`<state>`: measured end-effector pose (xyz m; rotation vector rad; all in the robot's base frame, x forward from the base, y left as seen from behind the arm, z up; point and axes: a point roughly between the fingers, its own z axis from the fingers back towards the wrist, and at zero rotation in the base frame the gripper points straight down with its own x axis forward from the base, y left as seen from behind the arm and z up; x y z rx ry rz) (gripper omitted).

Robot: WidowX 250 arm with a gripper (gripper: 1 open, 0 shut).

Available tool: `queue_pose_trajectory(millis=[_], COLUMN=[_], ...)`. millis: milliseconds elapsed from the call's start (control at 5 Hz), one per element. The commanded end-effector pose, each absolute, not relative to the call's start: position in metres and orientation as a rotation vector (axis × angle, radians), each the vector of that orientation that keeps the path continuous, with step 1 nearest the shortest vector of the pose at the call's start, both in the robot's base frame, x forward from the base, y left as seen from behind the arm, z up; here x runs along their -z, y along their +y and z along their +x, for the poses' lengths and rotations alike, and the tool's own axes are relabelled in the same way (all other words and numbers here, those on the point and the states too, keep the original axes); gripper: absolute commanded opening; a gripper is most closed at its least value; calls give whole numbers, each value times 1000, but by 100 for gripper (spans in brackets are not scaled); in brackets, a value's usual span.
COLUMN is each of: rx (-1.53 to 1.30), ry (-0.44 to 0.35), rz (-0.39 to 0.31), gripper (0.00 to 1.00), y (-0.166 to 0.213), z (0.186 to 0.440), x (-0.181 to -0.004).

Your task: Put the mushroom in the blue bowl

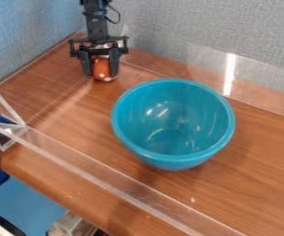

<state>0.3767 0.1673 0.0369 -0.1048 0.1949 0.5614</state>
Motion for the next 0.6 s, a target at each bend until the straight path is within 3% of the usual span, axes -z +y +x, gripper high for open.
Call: queue_pose_trajectory(millis=[0,400], rx=[-570,-559], ry=[97,79], rz=[-95,-98], gripper=[0,0], y=[179,179], z=[377,373], x=[-73,-83])
